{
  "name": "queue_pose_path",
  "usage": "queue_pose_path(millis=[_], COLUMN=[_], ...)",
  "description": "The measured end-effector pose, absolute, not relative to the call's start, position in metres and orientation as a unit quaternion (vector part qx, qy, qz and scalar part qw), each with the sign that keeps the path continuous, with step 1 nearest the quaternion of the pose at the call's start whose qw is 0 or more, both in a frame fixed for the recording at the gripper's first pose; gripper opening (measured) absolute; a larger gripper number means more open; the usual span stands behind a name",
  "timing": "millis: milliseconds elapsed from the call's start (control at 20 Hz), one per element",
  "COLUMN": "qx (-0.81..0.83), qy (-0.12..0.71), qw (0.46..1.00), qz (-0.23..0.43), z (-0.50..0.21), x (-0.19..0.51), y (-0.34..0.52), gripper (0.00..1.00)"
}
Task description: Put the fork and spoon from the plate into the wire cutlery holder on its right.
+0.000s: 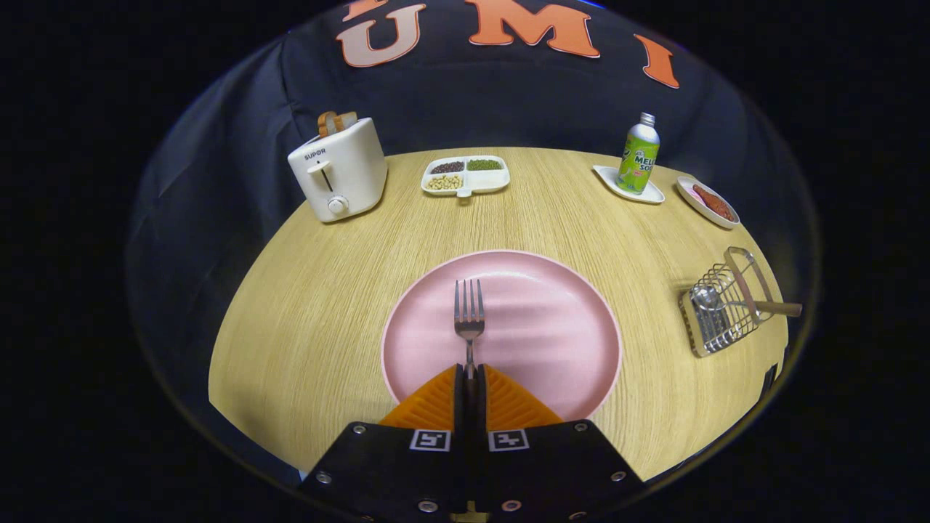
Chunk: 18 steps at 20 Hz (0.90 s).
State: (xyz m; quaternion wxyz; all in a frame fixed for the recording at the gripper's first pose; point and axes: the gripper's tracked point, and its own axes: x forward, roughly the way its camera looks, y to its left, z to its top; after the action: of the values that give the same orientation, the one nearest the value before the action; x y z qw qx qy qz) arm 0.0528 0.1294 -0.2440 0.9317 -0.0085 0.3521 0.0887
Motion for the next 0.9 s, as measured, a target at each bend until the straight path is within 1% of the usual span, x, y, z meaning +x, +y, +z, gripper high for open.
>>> queue_pose_path(millis=[300,500,700,900], qx=[-0.004,-0.007,-0.013,-0.022], qy=[0.350,0.343,0.350,0.372], qw=[0.932,0.937,0.935,0.927], qz=[0.088,0.068,0.057,0.048], z=[-0.206,-0.172,-0.144,-0.132], x=[0.054,0.061,0.058,0.052], y=[0.088,0.041,-0.003,-0.044], gripper=[0.05,0.05,0.05,0.05])
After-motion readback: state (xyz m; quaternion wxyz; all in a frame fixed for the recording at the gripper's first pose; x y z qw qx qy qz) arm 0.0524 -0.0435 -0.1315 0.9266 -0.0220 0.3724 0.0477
